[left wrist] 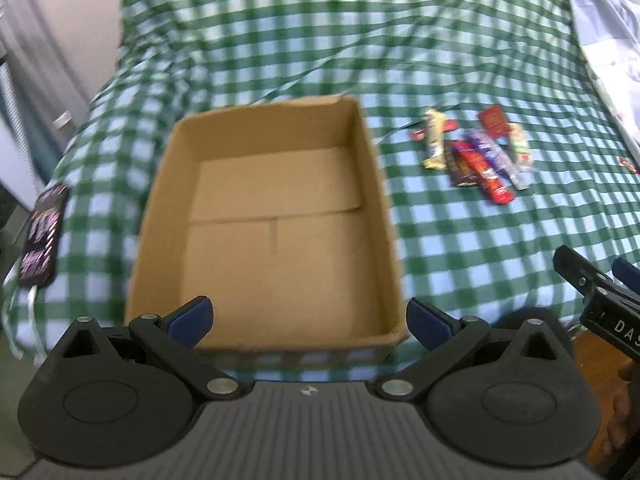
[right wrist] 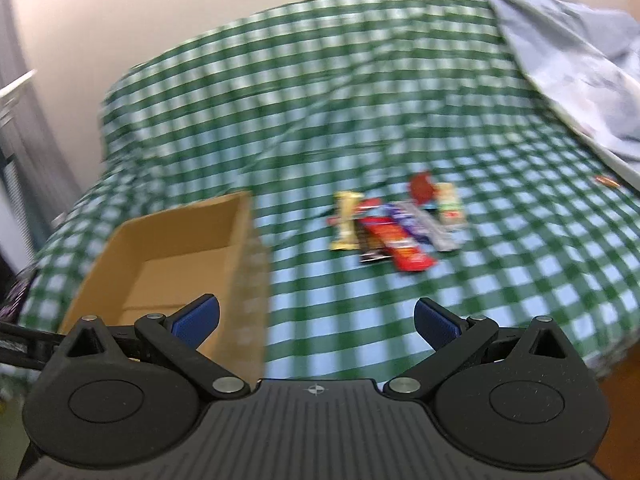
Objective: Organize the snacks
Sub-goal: 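Grasp the yellow wafer bar with the left tool while the right tool grasps the green-labelled snack bag, then carry the yellow bar with the left tool while the right tool lowers the snack bag into the box, then grasp the red-wrapped bar with the right tool, then drop the red bar into the box with the right tool while the left tool releases the yellow bar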
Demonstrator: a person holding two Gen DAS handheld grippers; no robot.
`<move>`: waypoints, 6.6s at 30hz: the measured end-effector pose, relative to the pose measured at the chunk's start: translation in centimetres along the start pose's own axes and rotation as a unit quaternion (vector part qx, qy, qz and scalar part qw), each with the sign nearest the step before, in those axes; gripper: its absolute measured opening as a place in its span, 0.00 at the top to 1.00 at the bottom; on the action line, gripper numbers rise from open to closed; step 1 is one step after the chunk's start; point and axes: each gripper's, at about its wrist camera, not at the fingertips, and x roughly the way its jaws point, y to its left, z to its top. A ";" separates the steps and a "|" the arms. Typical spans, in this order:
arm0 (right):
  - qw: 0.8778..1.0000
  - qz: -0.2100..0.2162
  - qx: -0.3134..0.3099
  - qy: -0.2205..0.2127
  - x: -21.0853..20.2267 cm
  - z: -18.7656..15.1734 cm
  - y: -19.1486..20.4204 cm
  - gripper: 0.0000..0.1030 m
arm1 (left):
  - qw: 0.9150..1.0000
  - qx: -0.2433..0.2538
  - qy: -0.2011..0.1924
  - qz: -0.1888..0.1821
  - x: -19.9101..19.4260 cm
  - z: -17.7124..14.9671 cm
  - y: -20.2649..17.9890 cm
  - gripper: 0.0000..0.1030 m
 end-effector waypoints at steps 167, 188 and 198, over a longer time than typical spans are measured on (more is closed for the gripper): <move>0.988 -0.094 -0.120 0.039 23.3 2.1 -4.7 0.93 | 0.987 -0.144 0.010 -0.066 8.3 3.4 12.7 0.88; 0.980 0.135 -0.143 -0.043 0.9 1.6 11.8 0.93 | 0.984 -0.163 -0.031 -0.067 0.2 -2.4 16.5 0.88; 0.977 0.136 -0.155 -0.043 0.3 1.6 12.6 0.93 | 0.984 -0.160 -0.029 -0.069 0.3 -2.7 16.5 0.88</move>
